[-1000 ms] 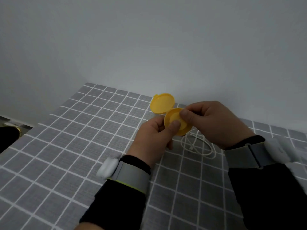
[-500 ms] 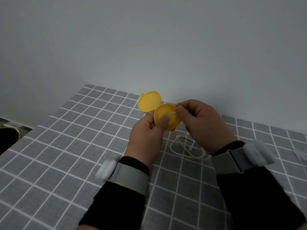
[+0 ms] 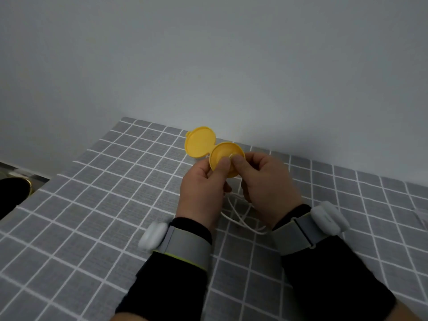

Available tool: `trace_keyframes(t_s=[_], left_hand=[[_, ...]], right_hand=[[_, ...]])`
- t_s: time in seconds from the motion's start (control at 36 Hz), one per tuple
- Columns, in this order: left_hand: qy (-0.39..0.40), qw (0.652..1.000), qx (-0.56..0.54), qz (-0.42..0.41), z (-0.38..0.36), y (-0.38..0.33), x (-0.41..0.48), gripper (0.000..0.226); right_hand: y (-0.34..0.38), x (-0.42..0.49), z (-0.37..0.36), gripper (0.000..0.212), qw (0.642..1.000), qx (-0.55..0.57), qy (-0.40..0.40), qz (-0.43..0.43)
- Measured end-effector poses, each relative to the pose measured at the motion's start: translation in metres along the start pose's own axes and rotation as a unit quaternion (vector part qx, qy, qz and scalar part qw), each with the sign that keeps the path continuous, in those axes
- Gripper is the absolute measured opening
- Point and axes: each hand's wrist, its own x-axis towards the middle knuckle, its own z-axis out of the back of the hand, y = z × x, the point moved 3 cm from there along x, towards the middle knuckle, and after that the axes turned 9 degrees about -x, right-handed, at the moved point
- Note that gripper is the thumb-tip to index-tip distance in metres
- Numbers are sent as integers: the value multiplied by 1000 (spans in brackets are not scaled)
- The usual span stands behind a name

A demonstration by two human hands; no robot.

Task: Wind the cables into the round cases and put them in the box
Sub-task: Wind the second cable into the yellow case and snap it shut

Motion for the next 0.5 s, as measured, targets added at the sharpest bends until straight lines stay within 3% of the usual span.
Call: trace_keyframes(t_s=[0.11, 0.22, 0.33, 0.42, 0.5], left_hand=[[10, 1000, 22, -7, -3, -3, -1, 19], [-3, 1000, 29, 1, -2, -3, -2, 23], [-103, 995, -2, 17, 7, -2, 1, 38], [-179, 983, 27, -33, 13, -7, -1, 45], [-172, 980, 58, -78, 12, -11, -4, 35]], right_hand=[[7, 2, 10, 19, 998, -58, 0, 33], [16, 2, 19, 16, 988, -138, -21, 70], [20, 6, 30, 18, 971, -223, -23, 83], [23, 8, 38, 18, 959, -270, 2, 90], [26, 7, 42, 14, 944, -309, 54, 106]])
